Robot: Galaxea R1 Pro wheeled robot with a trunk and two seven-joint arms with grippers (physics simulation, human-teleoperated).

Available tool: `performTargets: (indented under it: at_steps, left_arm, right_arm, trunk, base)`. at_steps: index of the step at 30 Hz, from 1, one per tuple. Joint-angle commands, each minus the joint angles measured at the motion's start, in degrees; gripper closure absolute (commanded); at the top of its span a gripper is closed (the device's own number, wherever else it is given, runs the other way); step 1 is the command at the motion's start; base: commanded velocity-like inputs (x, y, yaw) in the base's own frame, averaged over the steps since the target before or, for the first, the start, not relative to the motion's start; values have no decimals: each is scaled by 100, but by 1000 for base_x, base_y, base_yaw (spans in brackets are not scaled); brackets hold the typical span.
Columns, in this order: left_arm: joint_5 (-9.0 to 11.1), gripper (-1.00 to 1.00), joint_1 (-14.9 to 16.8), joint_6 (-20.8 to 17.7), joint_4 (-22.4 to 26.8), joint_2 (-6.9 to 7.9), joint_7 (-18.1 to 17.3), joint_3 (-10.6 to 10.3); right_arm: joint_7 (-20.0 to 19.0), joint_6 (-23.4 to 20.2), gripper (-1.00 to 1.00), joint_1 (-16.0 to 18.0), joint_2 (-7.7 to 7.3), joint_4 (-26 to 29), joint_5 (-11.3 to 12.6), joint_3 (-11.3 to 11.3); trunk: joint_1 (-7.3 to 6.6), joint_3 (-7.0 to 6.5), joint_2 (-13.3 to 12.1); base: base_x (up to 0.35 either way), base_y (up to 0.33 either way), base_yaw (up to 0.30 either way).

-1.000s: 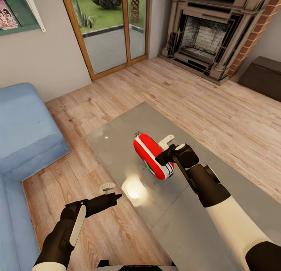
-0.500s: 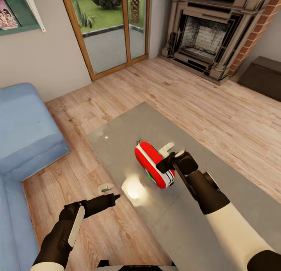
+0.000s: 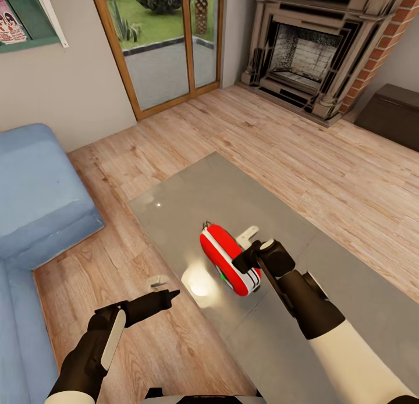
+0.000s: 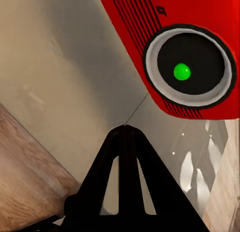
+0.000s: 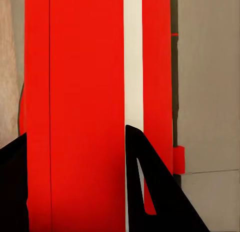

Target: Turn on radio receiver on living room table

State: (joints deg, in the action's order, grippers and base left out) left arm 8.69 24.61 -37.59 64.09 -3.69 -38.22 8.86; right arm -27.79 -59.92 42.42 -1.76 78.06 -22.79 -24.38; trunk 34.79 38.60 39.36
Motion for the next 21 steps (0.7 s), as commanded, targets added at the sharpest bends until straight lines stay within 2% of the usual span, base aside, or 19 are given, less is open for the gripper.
performTargets:
  at_steps: [1,5,10,11,21]
  left_arm:
    - [0,100,0,33,-1,0,-5,1]
    - [1,100,0,153,-2,0,-9,2]
    - [1,100,0,155,-2,0,-10,2]
    - [1,100,0,155,-2,0,-10,2]
    - [1,100,0,147,-19,0,-14,2]
  right_arm:
    - [17,33,100,-33,1,4,-6,1]
    - [62,151,100,-168,-1,18,-2,34]
    - [108,296,100,-336,0,17,10,197]
    - [108,1698,100,-488,1,16,11,369]
    - [107,1825,100,-489,1,17,12,434]
  trunk:
    - [0,0,0]
    - [0,0,0]
    - [0,0,0]
    - [0,0,0]
    - [0,0,0]
  base:
    - [0,0,0]
    - [0,0,0]
    - [0,0,0]
    - [0,0,0]
    - [0,0,0]
